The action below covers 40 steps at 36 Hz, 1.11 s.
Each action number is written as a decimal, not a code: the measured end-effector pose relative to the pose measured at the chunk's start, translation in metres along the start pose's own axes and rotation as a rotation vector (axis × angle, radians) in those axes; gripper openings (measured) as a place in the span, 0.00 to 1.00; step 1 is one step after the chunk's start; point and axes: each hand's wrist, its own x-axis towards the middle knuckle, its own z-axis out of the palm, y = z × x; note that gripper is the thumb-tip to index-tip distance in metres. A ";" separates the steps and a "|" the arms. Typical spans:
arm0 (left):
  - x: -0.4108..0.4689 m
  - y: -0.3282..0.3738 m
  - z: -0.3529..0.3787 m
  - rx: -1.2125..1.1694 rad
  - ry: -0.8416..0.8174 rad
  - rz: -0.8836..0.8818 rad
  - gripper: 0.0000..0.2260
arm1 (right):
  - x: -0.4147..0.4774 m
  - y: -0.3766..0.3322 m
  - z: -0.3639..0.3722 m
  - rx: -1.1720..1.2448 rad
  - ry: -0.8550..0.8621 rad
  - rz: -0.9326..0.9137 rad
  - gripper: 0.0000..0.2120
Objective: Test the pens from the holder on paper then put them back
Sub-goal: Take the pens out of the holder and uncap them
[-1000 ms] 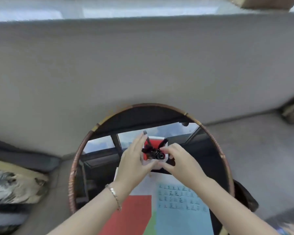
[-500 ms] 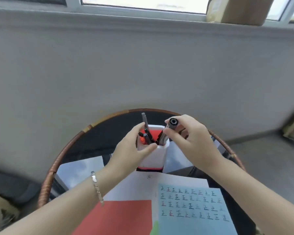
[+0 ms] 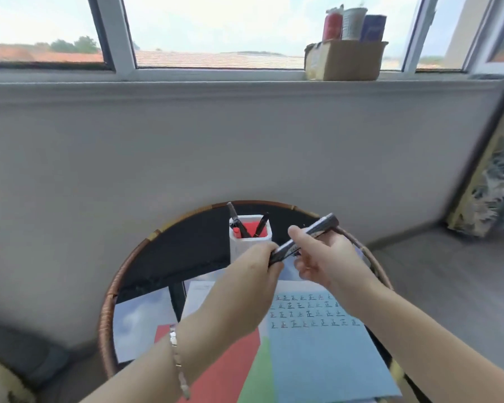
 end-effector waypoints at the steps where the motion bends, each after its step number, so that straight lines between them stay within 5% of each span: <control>1: -0.003 0.000 0.001 -0.055 -0.029 -0.017 0.05 | -0.002 0.003 0.001 -0.041 -0.004 0.011 0.11; 12: -0.017 0.004 0.007 -0.664 -0.147 -0.161 0.17 | -0.010 0.023 0.016 -0.168 -0.088 -0.178 0.15; 16: -0.018 0.004 0.006 -0.778 -0.214 -0.178 0.06 | -0.011 0.028 0.012 -0.117 -0.144 -0.227 0.20; 29: -0.002 0.013 0.019 -0.905 -0.488 -0.300 0.12 | -0.006 0.041 -0.028 0.015 -0.234 -0.174 0.08; 35: 0.022 0.019 0.038 -0.726 -0.587 -0.409 0.08 | 0.001 0.049 -0.049 0.159 -0.166 -0.080 0.11; 40: 0.039 0.029 0.062 0.186 -0.309 -0.031 0.13 | 0.017 0.052 -0.054 0.249 0.240 0.028 0.17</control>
